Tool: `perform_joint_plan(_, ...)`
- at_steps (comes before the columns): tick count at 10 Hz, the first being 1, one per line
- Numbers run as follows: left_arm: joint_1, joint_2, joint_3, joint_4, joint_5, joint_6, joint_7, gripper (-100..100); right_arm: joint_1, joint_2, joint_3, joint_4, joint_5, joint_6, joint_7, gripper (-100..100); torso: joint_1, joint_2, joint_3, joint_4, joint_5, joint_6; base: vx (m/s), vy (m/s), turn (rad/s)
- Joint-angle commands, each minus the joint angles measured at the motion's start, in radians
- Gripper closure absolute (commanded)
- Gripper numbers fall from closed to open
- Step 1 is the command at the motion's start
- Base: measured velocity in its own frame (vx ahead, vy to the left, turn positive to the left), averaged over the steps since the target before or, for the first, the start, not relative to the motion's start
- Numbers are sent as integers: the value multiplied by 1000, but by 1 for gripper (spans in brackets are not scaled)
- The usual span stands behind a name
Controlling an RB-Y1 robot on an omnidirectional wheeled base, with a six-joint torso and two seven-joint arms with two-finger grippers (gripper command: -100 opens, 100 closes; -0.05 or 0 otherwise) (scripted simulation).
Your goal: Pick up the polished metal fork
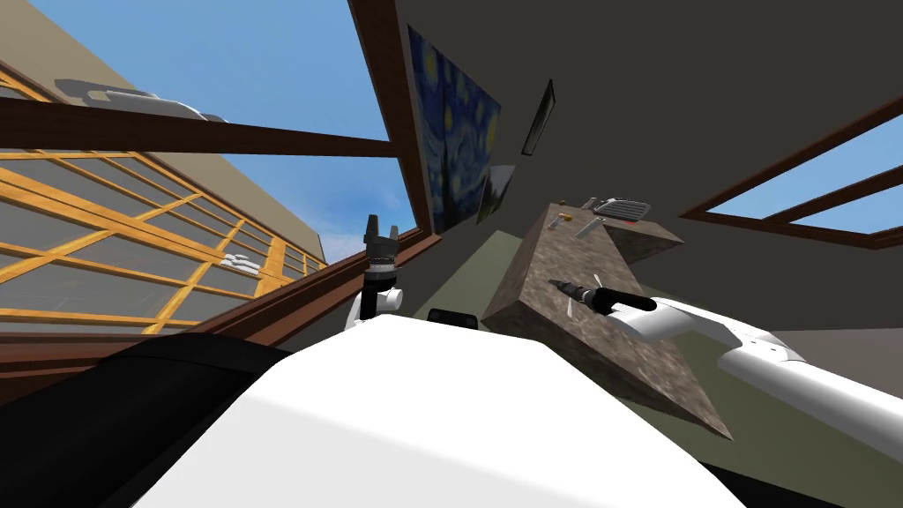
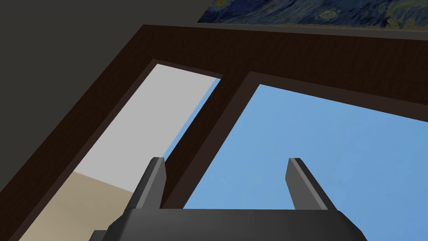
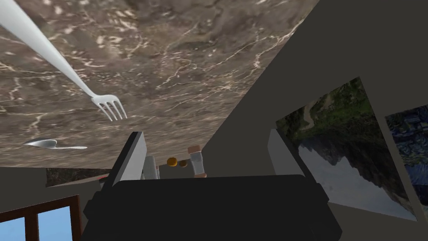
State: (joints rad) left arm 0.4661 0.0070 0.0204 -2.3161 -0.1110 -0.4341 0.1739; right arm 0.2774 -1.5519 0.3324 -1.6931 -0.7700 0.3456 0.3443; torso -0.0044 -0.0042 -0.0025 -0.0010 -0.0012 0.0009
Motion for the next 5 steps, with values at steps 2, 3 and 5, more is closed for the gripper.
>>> perform_joint_plan(2,0,0,0,0,0,0,0,0,21,-59,39,16,-80,12,19,-100,0,1,1,0,0,1,60,-58,74)
perform_joint_plan(3,0,0,0,0,0,0,0,0,27,-85,68,23,-105,24,30,-100,0,1,1,0,0,0,95,-84,159)
perform_joint_plan(5,0,0,0,0,0,0,0,0,34,-107,95,29,-146,34,40,-100,0,0,0,0,0,1,70,-71,62)
